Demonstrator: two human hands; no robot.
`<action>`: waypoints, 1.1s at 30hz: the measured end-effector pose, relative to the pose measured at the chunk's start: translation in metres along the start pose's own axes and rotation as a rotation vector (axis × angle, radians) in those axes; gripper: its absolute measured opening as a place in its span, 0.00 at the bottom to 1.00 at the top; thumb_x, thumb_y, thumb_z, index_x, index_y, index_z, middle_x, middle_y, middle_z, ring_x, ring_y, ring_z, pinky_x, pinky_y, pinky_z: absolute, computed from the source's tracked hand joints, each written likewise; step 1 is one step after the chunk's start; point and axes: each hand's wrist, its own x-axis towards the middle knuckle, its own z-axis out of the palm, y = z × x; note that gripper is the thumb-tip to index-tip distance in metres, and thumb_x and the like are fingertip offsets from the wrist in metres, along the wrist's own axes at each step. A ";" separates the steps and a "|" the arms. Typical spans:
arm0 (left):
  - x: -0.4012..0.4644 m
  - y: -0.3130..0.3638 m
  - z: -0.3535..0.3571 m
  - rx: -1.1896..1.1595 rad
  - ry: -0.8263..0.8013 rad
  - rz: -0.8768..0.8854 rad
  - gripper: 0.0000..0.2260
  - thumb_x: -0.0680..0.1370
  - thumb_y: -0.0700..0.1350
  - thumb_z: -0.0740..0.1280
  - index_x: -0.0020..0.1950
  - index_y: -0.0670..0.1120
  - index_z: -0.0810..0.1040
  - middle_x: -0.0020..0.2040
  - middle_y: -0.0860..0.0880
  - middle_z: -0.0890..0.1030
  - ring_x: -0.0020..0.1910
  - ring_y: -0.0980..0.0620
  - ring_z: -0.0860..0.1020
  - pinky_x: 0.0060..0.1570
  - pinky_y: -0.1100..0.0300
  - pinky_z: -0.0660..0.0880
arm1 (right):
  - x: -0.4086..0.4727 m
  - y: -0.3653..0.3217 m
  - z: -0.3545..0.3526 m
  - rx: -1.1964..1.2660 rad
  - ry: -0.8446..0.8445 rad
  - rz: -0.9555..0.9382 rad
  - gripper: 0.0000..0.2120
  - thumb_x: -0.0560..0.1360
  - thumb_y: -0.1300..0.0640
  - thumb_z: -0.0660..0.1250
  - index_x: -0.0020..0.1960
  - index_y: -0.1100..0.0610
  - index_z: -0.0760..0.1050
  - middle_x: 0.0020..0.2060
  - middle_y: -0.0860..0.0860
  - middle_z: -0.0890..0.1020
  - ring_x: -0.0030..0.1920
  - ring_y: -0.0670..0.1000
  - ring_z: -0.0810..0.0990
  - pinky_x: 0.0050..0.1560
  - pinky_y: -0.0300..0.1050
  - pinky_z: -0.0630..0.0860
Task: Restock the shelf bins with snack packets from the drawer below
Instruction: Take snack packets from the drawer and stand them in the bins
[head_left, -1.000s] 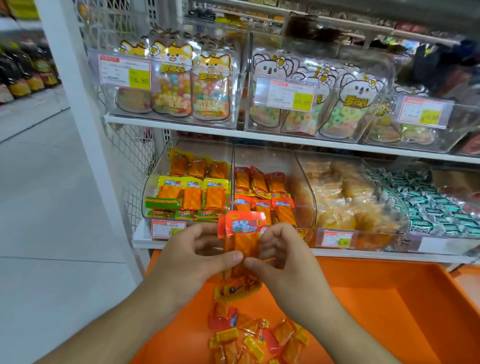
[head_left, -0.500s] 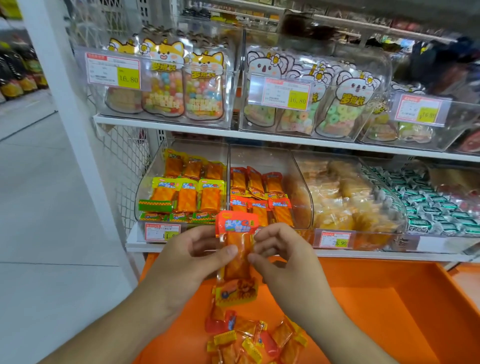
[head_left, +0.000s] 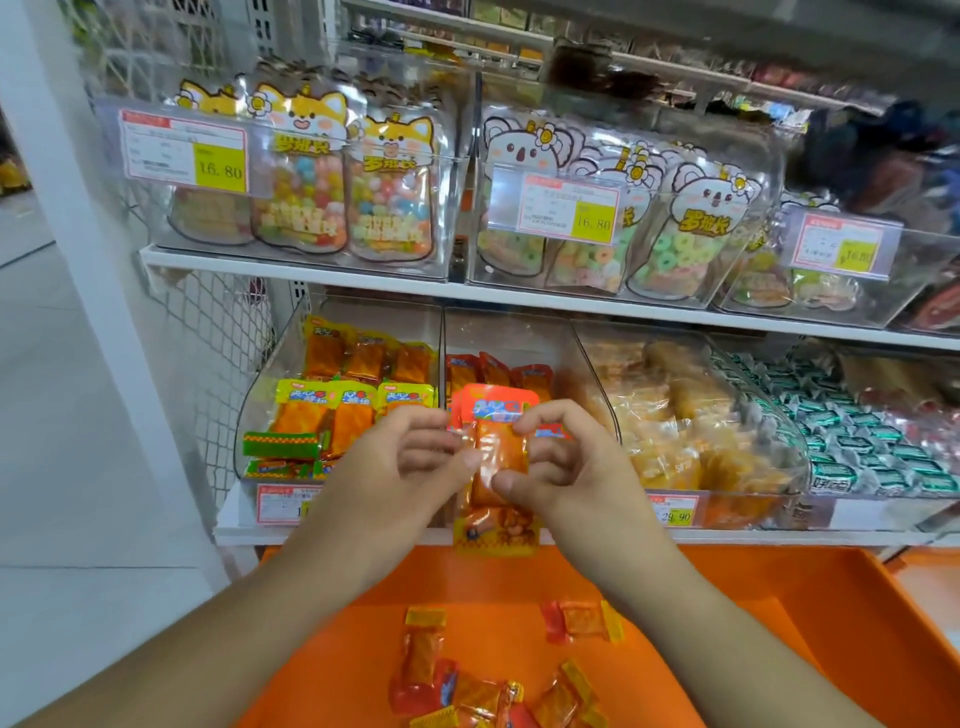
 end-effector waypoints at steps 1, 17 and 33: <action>0.006 -0.002 -0.002 0.125 0.011 0.060 0.19 0.77 0.54 0.73 0.67 0.59 0.75 0.60 0.63 0.81 0.58 0.67 0.79 0.55 0.67 0.77 | 0.010 0.004 -0.004 -0.014 0.029 0.013 0.19 0.72 0.66 0.79 0.54 0.50 0.76 0.33 0.50 0.72 0.32 0.52 0.71 0.33 0.46 0.72; 0.021 -0.046 -0.011 0.799 -0.202 0.235 0.34 0.83 0.57 0.62 0.83 0.65 0.45 0.78 0.74 0.43 0.71 0.74 0.35 0.73 0.60 0.41 | 0.107 0.061 0.023 -0.519 -0.076 0.118 0.20 0.76 0.55 0.77 0.57 0.46 0.67 0.42 0.49 0.79 0.37 0.48 0.78 0.35 0.44 0.75; 0.020 -0.049 -0.012 0.774 -0.198 0.225 0.36 0.83 0.53 0.64 0.83 0.65 0.45 0.80 0.73 0.44 0.79 0.63 0.43 0.77 0.55 0.47 | 0.104 0.062 0.007 -0.838 -0.200 0.072 0.24 0.75 0.44 0.76 0.69 0.48 0.77 0.59 0.45 0.81 0.66 0.50 0.73 0.65 0.47 0.72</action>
